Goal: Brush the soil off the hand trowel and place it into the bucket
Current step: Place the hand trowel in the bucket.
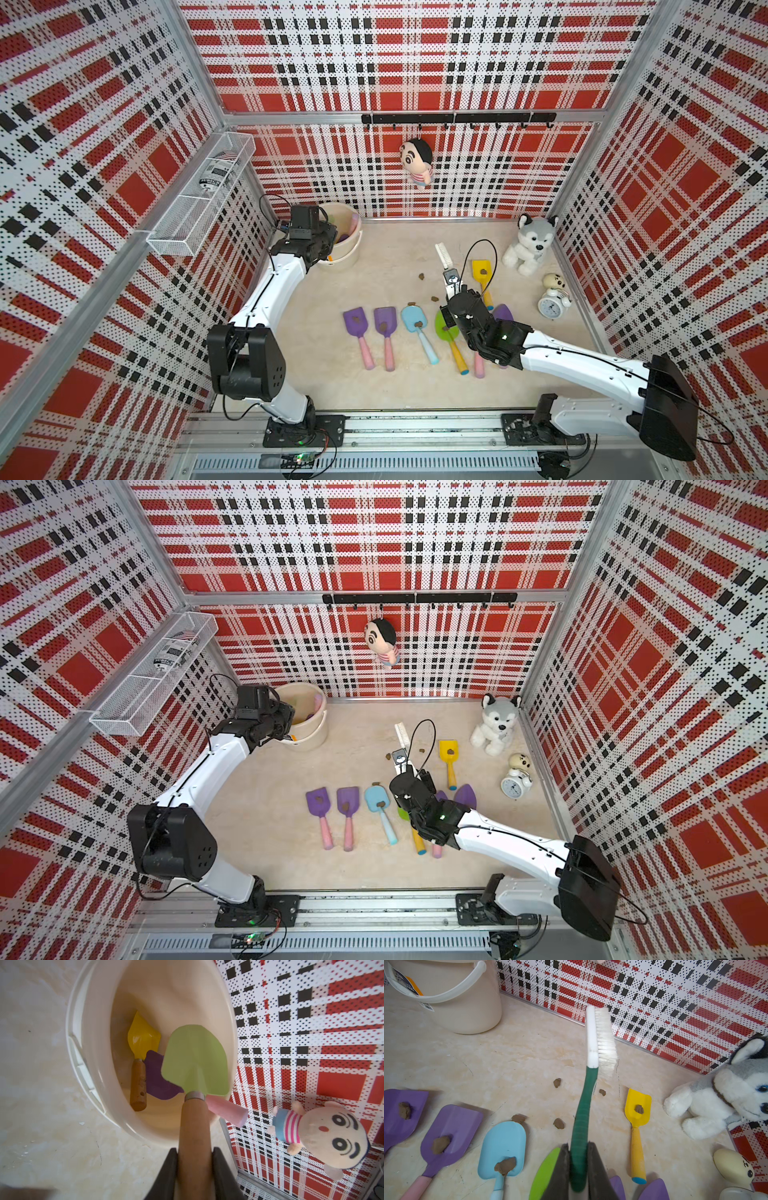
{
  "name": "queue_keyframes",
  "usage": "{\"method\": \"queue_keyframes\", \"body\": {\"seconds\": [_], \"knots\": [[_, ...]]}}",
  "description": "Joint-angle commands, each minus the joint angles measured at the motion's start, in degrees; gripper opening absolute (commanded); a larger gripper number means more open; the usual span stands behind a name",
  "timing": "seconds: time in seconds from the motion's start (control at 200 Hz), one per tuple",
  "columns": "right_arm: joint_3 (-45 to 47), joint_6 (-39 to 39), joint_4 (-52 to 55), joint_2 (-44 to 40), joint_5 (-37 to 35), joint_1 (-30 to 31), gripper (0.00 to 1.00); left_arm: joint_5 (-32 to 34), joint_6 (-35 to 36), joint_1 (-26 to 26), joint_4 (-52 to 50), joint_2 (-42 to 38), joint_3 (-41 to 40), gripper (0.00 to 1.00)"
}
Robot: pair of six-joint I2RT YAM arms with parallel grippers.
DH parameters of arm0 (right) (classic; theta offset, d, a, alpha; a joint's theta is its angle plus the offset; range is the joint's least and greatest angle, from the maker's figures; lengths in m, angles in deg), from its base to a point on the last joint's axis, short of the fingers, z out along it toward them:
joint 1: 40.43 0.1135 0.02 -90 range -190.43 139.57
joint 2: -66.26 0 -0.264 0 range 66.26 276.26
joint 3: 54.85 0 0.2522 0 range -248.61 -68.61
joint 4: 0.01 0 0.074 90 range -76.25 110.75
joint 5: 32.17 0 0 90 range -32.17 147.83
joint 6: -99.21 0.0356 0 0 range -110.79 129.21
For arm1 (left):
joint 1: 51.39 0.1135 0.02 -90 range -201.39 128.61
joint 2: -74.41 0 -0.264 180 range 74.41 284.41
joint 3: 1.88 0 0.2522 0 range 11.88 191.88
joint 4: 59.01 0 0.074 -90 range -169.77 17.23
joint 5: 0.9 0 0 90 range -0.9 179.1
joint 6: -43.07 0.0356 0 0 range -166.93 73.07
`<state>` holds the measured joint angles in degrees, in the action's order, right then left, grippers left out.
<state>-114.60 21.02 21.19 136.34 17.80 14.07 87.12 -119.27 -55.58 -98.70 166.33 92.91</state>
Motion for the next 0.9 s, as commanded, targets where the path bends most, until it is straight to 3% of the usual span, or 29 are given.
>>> {"method": "queue_keyframes", "body": {"seconds": [0.0,0.215,0.351,0.516,0.711,0.897], "knots": [[-1.2,1.0,1.13,-1.34,-1.41,-0.27,0.0,-2.63,-2.1,0.4,0.76,2.18,3.86,0.0],[-1.2,1.41,1.51,-2.05,-1.7,-0.14,0.0,-5.38,-2.45,0.6,0.34,7.37,6.97,0.04],[-1.35,1.55,2.59,-2.57,-2.26,0.07,0.0,-3.49,-2.99,0.58,1.18,7.6,6.48,0.26],[-1.21,1.46,3.15,-3.36,-2.61,0.17,0.0,-2.51,-0.96,0.49,3.0,7.35,7.33,0.67],[-2.07,1.45,3.1,-2.85,-2.53,0.26,0.0,1.18,4.59,-1.09,3.17,5.07,8.98,0.78],[-2.81,1.63,2.71,-2.5,-2.05,0.3,0.0,11.22,13.25,-6.16,0.84,-0.82,8.84,0.79]]}}
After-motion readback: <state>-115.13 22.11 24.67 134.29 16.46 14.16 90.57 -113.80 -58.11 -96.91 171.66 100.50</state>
